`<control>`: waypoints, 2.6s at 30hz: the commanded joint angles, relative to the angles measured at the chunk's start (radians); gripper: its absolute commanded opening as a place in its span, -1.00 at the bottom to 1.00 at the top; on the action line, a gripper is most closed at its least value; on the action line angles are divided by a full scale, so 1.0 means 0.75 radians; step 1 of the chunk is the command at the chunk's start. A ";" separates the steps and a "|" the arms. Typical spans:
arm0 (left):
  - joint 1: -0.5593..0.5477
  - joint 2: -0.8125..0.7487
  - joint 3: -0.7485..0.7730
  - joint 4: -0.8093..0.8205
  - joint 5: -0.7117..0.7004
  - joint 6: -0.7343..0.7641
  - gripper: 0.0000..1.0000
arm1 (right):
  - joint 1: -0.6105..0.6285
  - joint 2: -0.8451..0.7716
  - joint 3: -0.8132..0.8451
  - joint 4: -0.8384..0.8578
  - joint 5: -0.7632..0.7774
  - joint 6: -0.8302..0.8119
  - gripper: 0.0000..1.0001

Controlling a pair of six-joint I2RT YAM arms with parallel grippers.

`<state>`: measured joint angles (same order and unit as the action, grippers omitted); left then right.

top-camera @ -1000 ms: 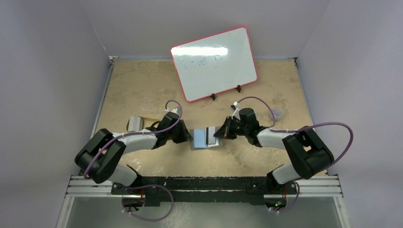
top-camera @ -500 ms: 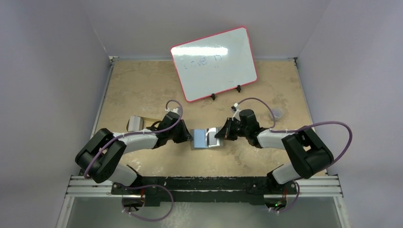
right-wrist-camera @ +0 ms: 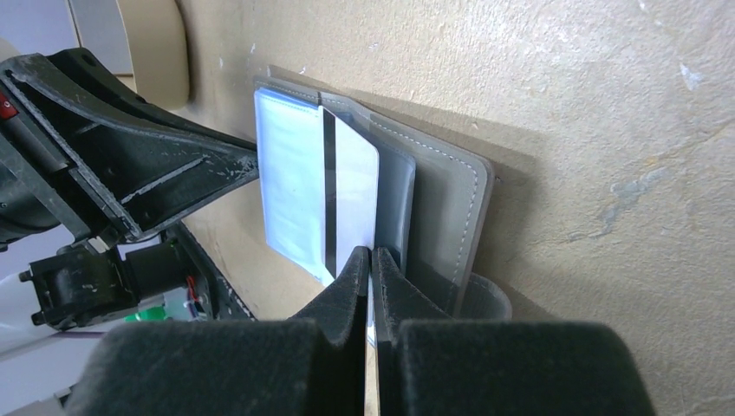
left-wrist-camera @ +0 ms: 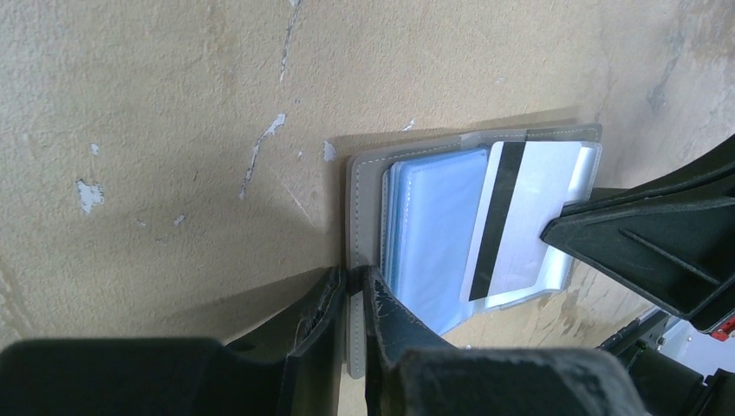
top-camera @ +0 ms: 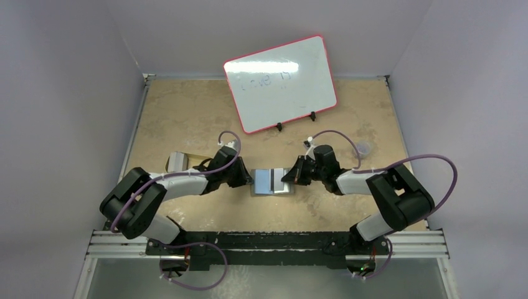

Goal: Put the credit cards into the card holder
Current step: Insert the credit card into the card holder.

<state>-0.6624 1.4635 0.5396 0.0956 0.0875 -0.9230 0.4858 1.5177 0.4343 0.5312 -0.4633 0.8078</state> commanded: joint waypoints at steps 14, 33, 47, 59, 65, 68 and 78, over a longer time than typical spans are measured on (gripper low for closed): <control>-0.019 0.073 0.009 -0.094 -0.067 0.020 -0.76 | 0.003 -0.018 -0.017 -0.071 0.012 0.007 -1.00; -0.022 0.051 -0.002 -0.122 -0.093 0.016 -0.77 | 0.006 -0.053 -0.017 -0.130 0.048 -0.010 -1.00; -0.041 0.048 -0.001 -0.113 -0.088 0.000 -0.78 | 0.062 0.018 0.010 -0.079 0.049 0.008 -1.00; -0.068 0.049 0.017 -0.111 -0.095 -0.016 -0.78 | 0.077 0.061 0.062 -0.030 0.035 0.032 -1.00; -0.084 0.049 0.022 -0.108 -0.106 -0.032 -0.78 | 0.090 0.103 0.068 0.032 0.009 0.079 -1.00; -0.090 0.047 0.025 -0.109 -0.110 -0.035 -0.78 | 0.103 0.116 0.084 0.028 0.010 0.086 -1.00; -0.092 0.013 0.026 -0.109 -0.139 -0.073 -0.79 | 0.152 0.124 0.139 -0.034 0.048 0.086 -0.70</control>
<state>-0.7166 1.4761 0.5591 0.0875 0.0010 -0.9668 0.5819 1.5990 0.4980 0.5243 -0.4519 0.8715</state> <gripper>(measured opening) 0.112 0.118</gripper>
